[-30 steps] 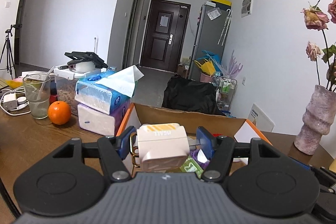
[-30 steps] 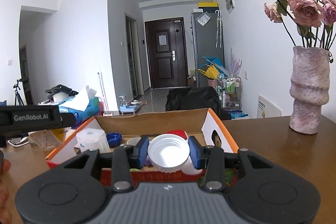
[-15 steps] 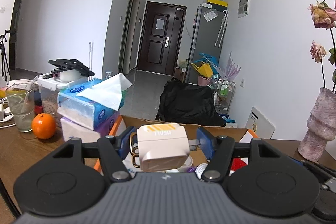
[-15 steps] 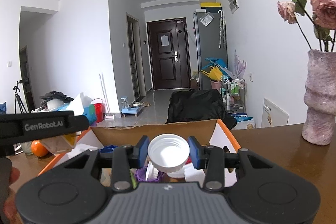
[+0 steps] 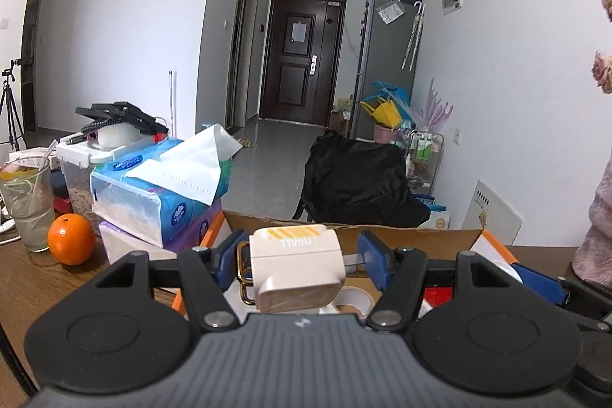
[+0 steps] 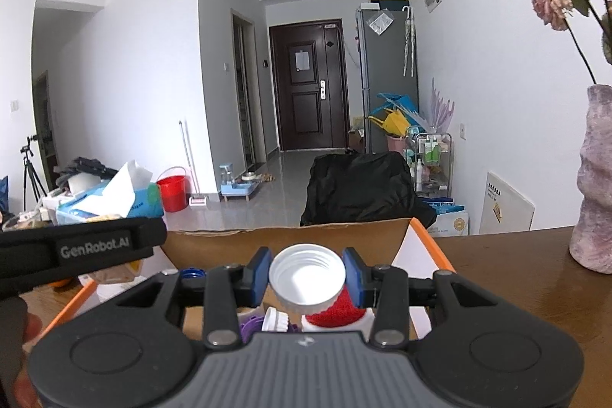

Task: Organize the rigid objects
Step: 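Open the left gripper releasing the adapter while right drops the white cap into the box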

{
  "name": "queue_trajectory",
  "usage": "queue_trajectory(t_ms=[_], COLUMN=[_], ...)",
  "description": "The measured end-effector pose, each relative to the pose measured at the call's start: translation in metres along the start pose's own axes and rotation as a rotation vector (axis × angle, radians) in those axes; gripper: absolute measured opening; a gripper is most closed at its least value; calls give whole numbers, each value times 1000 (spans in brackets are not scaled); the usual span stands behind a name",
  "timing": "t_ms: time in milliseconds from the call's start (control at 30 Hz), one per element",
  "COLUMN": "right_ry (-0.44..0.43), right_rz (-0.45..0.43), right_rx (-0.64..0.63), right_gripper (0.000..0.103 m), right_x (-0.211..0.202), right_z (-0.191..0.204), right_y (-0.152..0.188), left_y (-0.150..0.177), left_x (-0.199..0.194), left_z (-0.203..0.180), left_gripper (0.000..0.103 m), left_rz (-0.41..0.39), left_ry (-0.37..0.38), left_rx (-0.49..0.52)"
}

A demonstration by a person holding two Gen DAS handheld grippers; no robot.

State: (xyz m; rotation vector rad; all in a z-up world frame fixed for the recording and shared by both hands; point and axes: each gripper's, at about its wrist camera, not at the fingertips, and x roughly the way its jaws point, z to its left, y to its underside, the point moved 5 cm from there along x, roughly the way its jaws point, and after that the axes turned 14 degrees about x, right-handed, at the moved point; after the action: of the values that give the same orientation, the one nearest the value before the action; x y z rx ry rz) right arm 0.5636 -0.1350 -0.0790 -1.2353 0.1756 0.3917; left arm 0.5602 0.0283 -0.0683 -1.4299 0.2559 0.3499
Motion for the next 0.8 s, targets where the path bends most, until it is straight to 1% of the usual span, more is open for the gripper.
queue_trajectory(t_ms=[267,400,433,467,500,533,567,600,633,700,800], right_ry=[21,27,32,36,41,47,51,54,57,55,53], right_rz=[33,46,51,52,51,45,38,28,17,13,14], right_rx=[-26,-35,-35,-37,-43,-50,-55,-60,-63,-57,-47], right_gripper=[40,40,40,47,59,67,82,91,93,103,103], right_x=[13,13,14,13,12,10,8,5,2,-1,-3], right_z=[2,2,2,2,2,2,2,1,1,-1,-5], right_y=[4,4,3,3,1,1,0,0,-1,-4,-6], left_y=[4,5,5,4,3,2,1,0,-2,-4,-3], left_x=[15,17,17,15,13,10,7,4,2,0,0], left_z=[4,5,6,7,9,11,14,16,18,21,23], left_gripper=[66,66,68,72,86,99,102,103,103,103,103], left_rz=[40,63,64,55,50,40,31,21,17,25,50], left_ry=[-24,-17,-16,-23,-30,-34,-41,-48,-51,-44,-40], left_rx=[25,31,31,33,33,27,21,18,20,29,25])
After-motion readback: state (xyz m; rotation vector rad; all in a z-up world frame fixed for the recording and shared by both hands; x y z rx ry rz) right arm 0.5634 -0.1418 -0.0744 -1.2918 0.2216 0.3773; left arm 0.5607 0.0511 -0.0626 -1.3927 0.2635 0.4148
